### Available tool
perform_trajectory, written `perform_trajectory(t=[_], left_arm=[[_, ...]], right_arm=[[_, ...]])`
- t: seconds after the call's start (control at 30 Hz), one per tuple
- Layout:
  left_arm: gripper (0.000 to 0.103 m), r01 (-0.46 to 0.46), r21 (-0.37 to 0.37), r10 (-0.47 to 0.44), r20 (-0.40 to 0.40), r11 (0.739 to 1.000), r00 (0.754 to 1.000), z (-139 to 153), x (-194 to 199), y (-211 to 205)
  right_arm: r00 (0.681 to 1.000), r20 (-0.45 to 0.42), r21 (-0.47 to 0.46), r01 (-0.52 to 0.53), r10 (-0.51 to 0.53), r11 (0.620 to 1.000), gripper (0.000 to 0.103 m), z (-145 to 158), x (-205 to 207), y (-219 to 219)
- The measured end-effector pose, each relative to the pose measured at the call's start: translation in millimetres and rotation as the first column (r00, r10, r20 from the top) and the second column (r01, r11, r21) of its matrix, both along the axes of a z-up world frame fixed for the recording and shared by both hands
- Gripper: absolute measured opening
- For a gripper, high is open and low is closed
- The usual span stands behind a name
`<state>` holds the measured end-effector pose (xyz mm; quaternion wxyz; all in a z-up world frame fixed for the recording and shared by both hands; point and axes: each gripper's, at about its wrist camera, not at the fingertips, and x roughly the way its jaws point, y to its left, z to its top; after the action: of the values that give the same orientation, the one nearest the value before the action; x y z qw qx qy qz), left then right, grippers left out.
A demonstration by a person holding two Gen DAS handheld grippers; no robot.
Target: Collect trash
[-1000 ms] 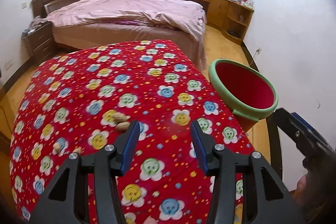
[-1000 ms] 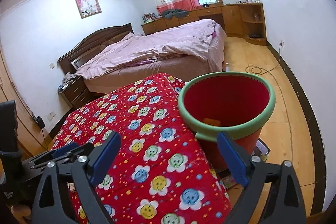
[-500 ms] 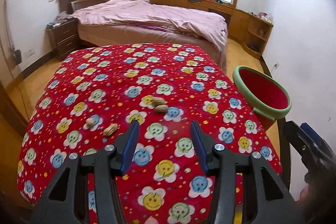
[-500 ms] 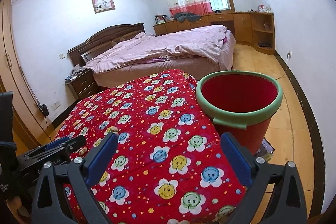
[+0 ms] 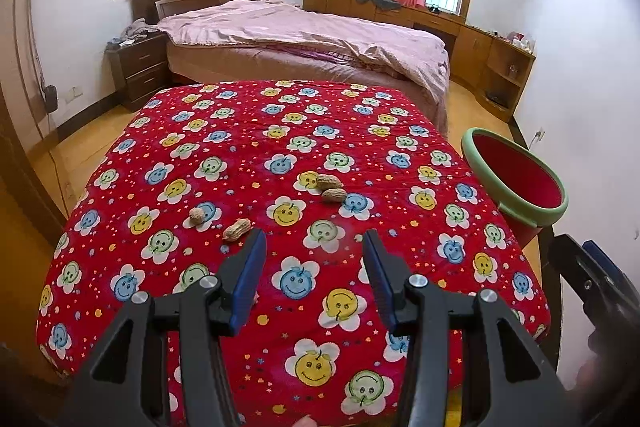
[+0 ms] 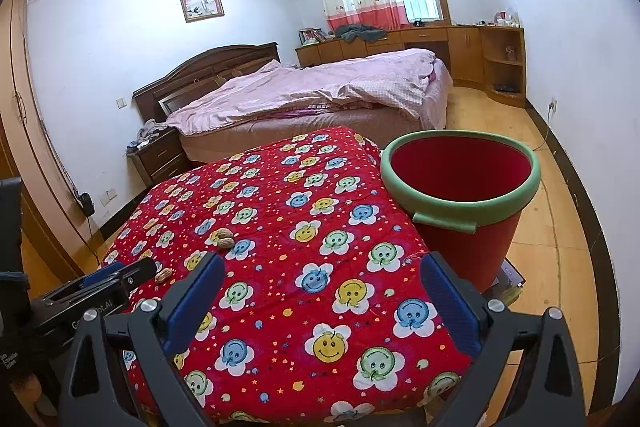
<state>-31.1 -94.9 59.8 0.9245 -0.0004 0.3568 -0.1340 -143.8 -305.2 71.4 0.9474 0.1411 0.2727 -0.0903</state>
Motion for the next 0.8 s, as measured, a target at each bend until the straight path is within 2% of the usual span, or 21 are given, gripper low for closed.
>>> perform_trajectory(t=[0.8], left_arm=[[0.050,-0.024,0.009,0.024,0.000,1.000,1.000,-2.4,1.6,2.7]], right_arm=[[1.000,-0.004,0.002,-0.001,0.001,1.000,0.100,-1.9,0.3,2.2]])
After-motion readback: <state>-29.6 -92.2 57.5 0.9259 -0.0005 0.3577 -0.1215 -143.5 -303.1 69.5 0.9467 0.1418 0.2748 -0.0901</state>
